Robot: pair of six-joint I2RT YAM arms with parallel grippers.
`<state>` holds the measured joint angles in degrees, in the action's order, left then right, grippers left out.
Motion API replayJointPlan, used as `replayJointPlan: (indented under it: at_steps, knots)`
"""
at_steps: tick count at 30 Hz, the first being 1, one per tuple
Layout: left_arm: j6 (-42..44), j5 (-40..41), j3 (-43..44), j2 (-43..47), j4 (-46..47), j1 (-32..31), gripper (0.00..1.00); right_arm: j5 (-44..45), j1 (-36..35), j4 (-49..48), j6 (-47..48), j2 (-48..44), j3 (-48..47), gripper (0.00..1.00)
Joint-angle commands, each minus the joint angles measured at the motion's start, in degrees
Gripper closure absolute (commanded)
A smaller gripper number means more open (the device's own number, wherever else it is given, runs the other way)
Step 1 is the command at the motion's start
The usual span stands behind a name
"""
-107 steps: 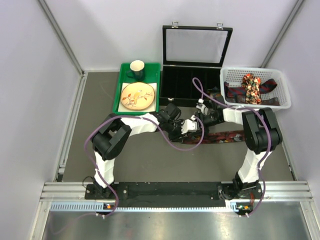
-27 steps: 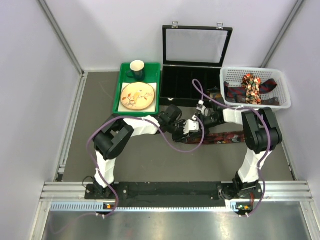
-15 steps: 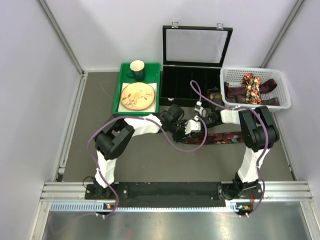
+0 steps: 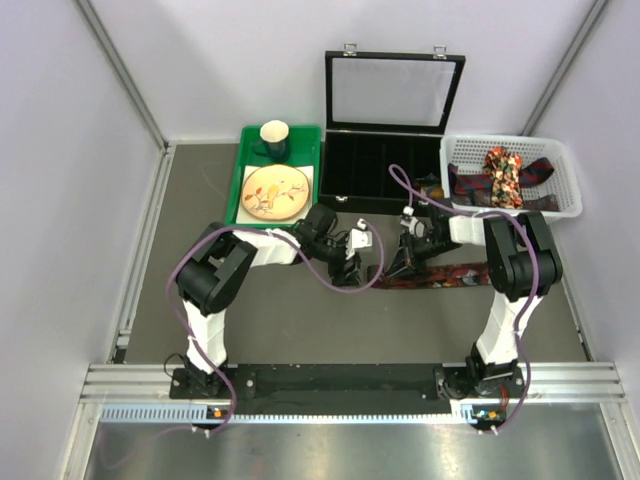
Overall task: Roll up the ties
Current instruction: Roll the tie at the center of the board.
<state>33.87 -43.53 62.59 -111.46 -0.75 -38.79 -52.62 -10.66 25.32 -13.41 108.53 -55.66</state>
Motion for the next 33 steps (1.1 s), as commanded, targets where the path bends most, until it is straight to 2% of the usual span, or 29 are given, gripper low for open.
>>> replayJointPlan:
  at_steps: [1,7,12,14,15,17,20,21,24,25,27,28,33]
  knots:
    - [-7.6,-6.9,-4.3,-1.1,10.6,1.1,0.24,14.2,-0.3,2.1,4.1,1.8,0.1,1.00]
    - [-18.5,-8.5,-6.5,-4.6,31.1,-1.6,0.21,16.1,-0.2,2.6,3.7,1.9,-0.7,1.00]
    - [-24.3,-6.7,-5.7,-8.4,40.2,-3.2,0.21,15.9,-0.3,3.3,4.2,2.1,-1.3,1.00]
    - [-25.2,-6.6,-5.1,-9.5,41.5,-3.3,0.26,15.4,-0.3,3.4,4.4,2.1,-1.3,1.00]
    - [-25.4,-6.9,-4.3,-10.4,41.3,-3.4,0.32,14.9,-0.3,3.2,4.6,2.2,-1.2,1.00]
    - [-24.7,-6.9,-3.3,-10.8,37.4,-3.4,0.52,13.5,-0.5,3.2,4.7,2.2,-1.4,1.00]
    - [-18.9,-5.1,-2.4,-9.2,28.6,-3.3,0.76,10.4,-1.0,2.6,5.0,2.2,-2.0,1.00]
    - [-14.1,-4.5,-1.7,-8.6,20.8,-3.3,0.78,9.6,-1.0,2.5,4.7,2.2,-2.3,1.00]
    - [-5.9,0.0,-1.7,-5.6,9.1,-3.1,0.83,7.3,-1.1,2.6,4.7,2.0,-4.0,1.00]
    - [-4.5,3.8,-1.8,-5.0,3.4,-3.1,0.83,7.0,-1.1,3.8,4.9,2.0,-4.8,0.93]
    - [-2.0,7.6,-2.0,-3.7,-1.3,-3.0,0.86,5.6,-0.9,5.1,5.7,1.1,-6.9,0.87]
    - [-1.4,9.1,-2.2,-3.2,-4.0,-3.0,0.87,5.3,-0.4,5.7,5.7,0.4,-7.2,0.80]
    - [1.5,13.6,-1.8,-1.1,-9.0,-3.2,0.90,-0.5,0.6,7.0,6.1,-4.5,-6.8,0.67]
